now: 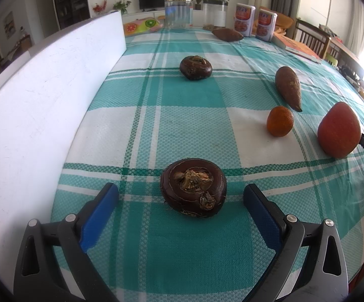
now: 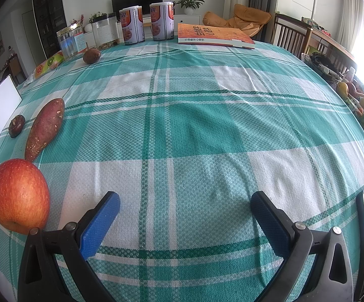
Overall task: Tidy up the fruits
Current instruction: 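Close the left tool on the brown round fruit and lift it, then carry the brown fruit to the box with the left tool while the right tool grasps the mandarin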
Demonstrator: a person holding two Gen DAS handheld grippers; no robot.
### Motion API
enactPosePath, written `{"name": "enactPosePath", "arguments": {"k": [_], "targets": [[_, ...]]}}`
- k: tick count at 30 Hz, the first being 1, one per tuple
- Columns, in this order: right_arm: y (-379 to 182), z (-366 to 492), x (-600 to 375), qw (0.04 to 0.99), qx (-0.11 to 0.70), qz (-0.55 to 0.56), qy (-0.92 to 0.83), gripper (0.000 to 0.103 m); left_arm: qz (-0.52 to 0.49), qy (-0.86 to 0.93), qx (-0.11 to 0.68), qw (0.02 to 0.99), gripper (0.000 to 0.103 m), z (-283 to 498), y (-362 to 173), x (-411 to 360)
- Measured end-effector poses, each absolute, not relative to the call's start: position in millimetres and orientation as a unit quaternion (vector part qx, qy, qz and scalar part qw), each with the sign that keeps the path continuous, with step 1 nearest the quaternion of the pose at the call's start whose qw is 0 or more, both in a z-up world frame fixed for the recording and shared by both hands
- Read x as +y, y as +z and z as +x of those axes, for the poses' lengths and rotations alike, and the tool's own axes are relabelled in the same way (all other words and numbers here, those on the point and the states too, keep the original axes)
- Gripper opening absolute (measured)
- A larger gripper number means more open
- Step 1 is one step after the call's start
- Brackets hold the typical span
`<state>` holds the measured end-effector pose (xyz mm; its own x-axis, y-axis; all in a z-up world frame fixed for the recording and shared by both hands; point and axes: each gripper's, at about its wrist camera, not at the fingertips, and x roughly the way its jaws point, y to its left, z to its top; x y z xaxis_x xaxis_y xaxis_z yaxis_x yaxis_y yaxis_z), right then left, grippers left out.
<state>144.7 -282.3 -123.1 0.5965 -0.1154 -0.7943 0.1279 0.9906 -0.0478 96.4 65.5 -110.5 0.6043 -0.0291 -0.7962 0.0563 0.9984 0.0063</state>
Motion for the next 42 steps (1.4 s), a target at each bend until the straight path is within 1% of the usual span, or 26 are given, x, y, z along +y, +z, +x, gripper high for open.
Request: {"name": "enactPosePath", "arguments": {"k": [11,15,18,20,21,22,23,24,25,26,27,29,31,32,33,35,37,39,40,41,42], "targets": [[-123.2,144.7,-282.3,0.894,0.444,0.007,-0.068,0.103,0.013,-0.031,0.445,0.895,0.1,96.1,-109.9,66.3],[-123.3,144.7,-282.3,0.894,0.443,0.008,-0.068,0.103,-0.014,-0.079,0.435,0.897,0.099,90.0,-103.5,74.1],[-123.5,144.7,-281.4,0.893,0.444,0.005,-0.068,0.103,-0.016,-0.075,0.431,0.899,0.098,88.2,-102.2,76.2],[-123.3,144.5,-281.0,0.894,0.444,0.006,-0.066,0.103,-0.012,-0.073,0.434,0.898,0.096,90.5,-102.7,73.9],[-122.3,143.5,-281.5,0.895,0.442,0.009,-0.064,0.103,-0.008,-0.071,0.432,0.899,0.094,91.2,-102.5,72.3],[-118.9,140.6,-281.7,0.899,0.433,0.013,-0.062,0.102,0.0,-0.07,0.431,0.9,0.083,92.3,-102.4,70.1],[-111.4,135.4,-278.7,0.905,0.42,0.01,-0.067,0.098,0.008,-0.068,0.434,0.898,0.071,94.3,-103.2,68.0],[-99.8,129.5,-271.3,0.911,0.407,0.004,-0.061,0.097,0.02,-0.063,0.434,0.898,0.066,95.3,-103.7,66.0],[-84.9,123.2,-259.5,0.92,0.389,0.0,-0.038,0.096,0.03,-0.061,0.43,0.9,0.052,94.9,-103.1,64.5],[-69.7,118.1,-244.0,0.928,0.374,-0.001,0.0,0.096,0.031,-0.064,0.429,0.9,0.049,94.0,-102.3,65.2],[-56.0,115.9,-223.5,0.928,0.368,-0.006,0.053,0.096,0.025,-0.062,0.432,0.9,0.049,93.7,-101.9,66.9],[-41.3,118.7,-175.0,0.908,0.387,-0.036,0.154,0.095,0.008,-0.059,0.435,0.899,0.049,92.1,-100.2,72.1],[-42.2,129.3,-130.8,0.88,0.416,-0.074,0.219,0.093,-0.013,-0.06,0.442,0.895,0.049,88.3,-96.6,78.5],[-47.7,137.2,-111.5,0.864,0.434,-0.093,0.237,0.085,-0.023,-0.06,0.443,0.894,0.049,85.2,-93.4,81.7],[-54.2,144.4,-94.5,0.851,0.448,-0.116,0.248,0.08,-0.031,-0.059,0.443,0.894,0.049,81.2,-89.3,84.4],[-71.5,161.6,-65.1,0.822,0.48,-0.165,0.258,0.076,-0.043,-0.059,0.44,0.895,0.049,72.3,-79.7,89.0],[-89.2,176.1,-48.3,0.798,0.511,-0.19,0.256,0.074,-0.052,-0.059,0.434,0.898,0.049,62.1,-70.0,92.0],[-104.3,187.2,-44.6,0.78,0.538,-0.196,0.253,0.065,-0.059,-0.059,0.429,0.899,0.049,53.7,-62.3,95.5],[-111.3,191.1,-43.7,0.773,0.549,-0.198,0.248,0.049,-0.062,-0.06,0.428,0.9,0.049,50.1,-58.8,97.0],[-116.0,194.0,-45.3,0.772,0.555,-0.199,0.238,0.03,-0.066,-0.061,0.426,0.9,0.049,47.0,-55.5,98.6],[-116.7,196.0,-48.7,0.773,0.557,-0.188,0.237,0.031,-0.071,-0.062,0.425,0.9,0.049,44.1,-51.6,100.5]]}}
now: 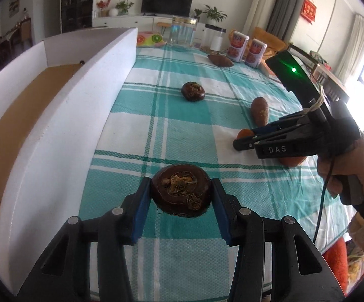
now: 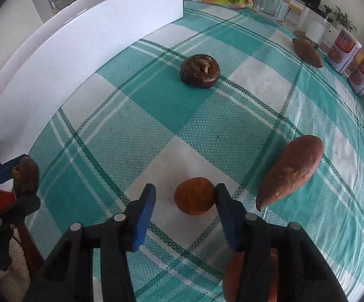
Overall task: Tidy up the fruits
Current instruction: 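Carry the brown fruit to the box with the left tool while the right tool grasps the mandarin, then drop the brown fruit into the box with the left tool while the right tool drops the mandarin, then withdraw both open tools from the box back over the table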
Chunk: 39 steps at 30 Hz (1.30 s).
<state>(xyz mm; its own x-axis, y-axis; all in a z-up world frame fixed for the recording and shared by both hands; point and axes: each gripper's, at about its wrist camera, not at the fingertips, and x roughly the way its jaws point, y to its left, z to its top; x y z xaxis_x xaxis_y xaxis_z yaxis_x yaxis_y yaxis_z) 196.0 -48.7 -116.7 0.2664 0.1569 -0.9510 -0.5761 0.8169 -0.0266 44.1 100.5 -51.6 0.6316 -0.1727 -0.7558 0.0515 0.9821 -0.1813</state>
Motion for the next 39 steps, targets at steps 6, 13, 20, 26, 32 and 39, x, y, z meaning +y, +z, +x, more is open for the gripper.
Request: {"name": "enactPosePath", "arguments": {"k": [6,13,20,26,32,39], "targets": [[-61.9,176.8,-42.7,0.801,0.523,-0.106,0.271,0.03,-0.136,-0.075,0.382,0.911,0.049,23.0,5.1,136.3],[12.9,130.1,73.4,0.778,0.459,-0.064,0.424,0.031,-0.161,0.069,0.352,0.919,0.049,6.3,38.4,237.9],[-16.3,106.2,174.9,0.761,0.464,-0.125,0.436,0.034,-0.153,0.145,0.41,0.887,0.05,10.5,-8.8,281.5],[-1.5,108.6,152.3,0.806,0.412,-0.091,0.415,0.063,-0.149,0.165,0.381,0.898,0.086,3.2,-0.3,274.9],[18.5,116.8,48.8,0.874,0.347,-0.063,0.335,0.085,-0.124,0.09,0.355,0.922,0.092,17.3,19.1,216.8],[-30.7,144.0,-126.0,0.921,0.364,-0.028,0.135,0.085,-0.051,-0.047,0.41,0.91,0.095,60.0,-19.3,111.7]]}}
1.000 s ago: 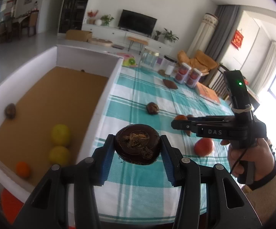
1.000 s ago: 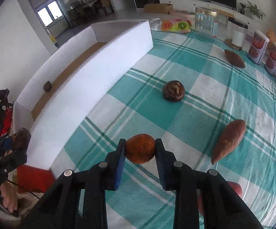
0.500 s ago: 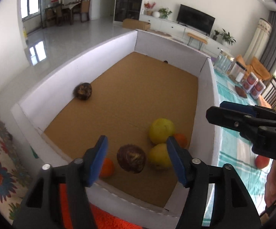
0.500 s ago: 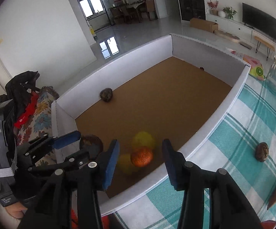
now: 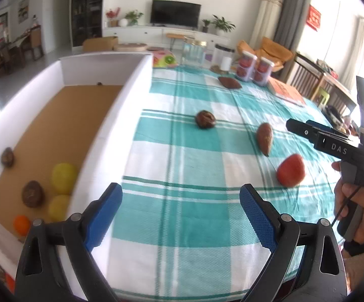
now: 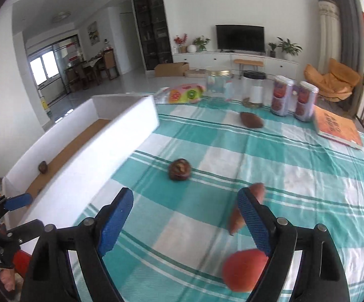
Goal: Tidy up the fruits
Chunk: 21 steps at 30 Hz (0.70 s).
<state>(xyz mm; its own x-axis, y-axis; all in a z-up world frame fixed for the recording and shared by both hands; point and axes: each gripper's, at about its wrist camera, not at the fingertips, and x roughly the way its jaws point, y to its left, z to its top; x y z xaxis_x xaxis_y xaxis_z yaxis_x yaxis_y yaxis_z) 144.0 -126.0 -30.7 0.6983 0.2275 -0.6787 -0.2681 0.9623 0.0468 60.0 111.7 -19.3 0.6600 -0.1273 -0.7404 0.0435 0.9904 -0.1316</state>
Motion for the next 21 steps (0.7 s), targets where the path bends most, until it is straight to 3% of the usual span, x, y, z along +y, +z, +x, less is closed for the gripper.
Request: {"name": "enactPosePath", "arguments": {"k": [8,12,16,21], "targets": [[-110.1,154.4,-287.1,0.902,0.428,-0.001,-0.061,0.085,-0.024,-0.067,0.431,0.899,0.095,111.8,-76.3,55.0],[-117.2,150.4,-293.2,0.903,0.425,0.003,-0.059,0.086,-0.021,-0.054,0.433,0.9,0.095,127.5,-89.4,48.8],[-122.7,155.7,-288.1,0.896,0.44,-0.004,-0.053,0.099,-0.004,-0.036,0.445,0.895,0.095,140.2,-103.3,44.0],[-125.2,157.6,-287.8,0.896,0.442,-0.005,-0.052,0.101,0.014,-0.024,0.443,0.896,0.096,142.5,-108.0,39.4]]}}
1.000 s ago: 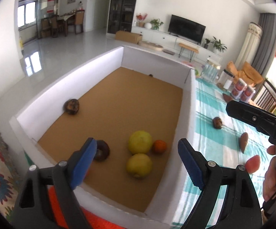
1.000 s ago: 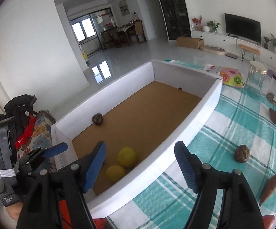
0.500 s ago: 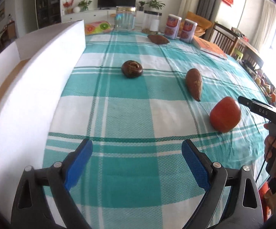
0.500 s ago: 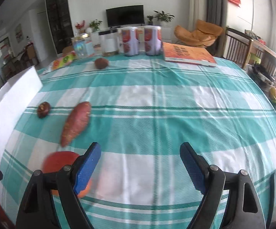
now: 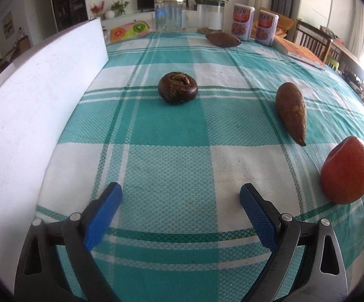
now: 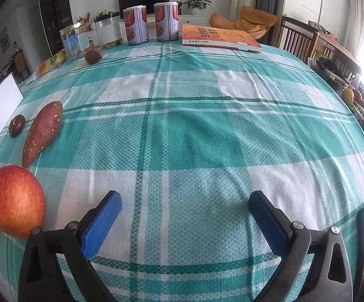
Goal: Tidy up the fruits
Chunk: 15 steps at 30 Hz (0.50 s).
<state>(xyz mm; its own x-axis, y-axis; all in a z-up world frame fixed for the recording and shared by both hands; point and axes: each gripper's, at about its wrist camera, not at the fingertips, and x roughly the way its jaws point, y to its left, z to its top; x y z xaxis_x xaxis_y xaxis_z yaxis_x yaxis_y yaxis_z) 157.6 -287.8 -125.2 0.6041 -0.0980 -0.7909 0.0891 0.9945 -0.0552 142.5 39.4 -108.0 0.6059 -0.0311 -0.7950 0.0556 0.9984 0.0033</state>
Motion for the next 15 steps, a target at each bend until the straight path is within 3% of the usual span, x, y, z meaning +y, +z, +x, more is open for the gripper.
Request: {"name": "enactPosePath", "arguments": {"k": [15], "targets": [[-124.3,156.2,-289.8,0.898,0.438,0.007,-0.045,0.103,0.017,-0.023,0.449,0.893,0.103,148.3,-109.5,37.6]]}}
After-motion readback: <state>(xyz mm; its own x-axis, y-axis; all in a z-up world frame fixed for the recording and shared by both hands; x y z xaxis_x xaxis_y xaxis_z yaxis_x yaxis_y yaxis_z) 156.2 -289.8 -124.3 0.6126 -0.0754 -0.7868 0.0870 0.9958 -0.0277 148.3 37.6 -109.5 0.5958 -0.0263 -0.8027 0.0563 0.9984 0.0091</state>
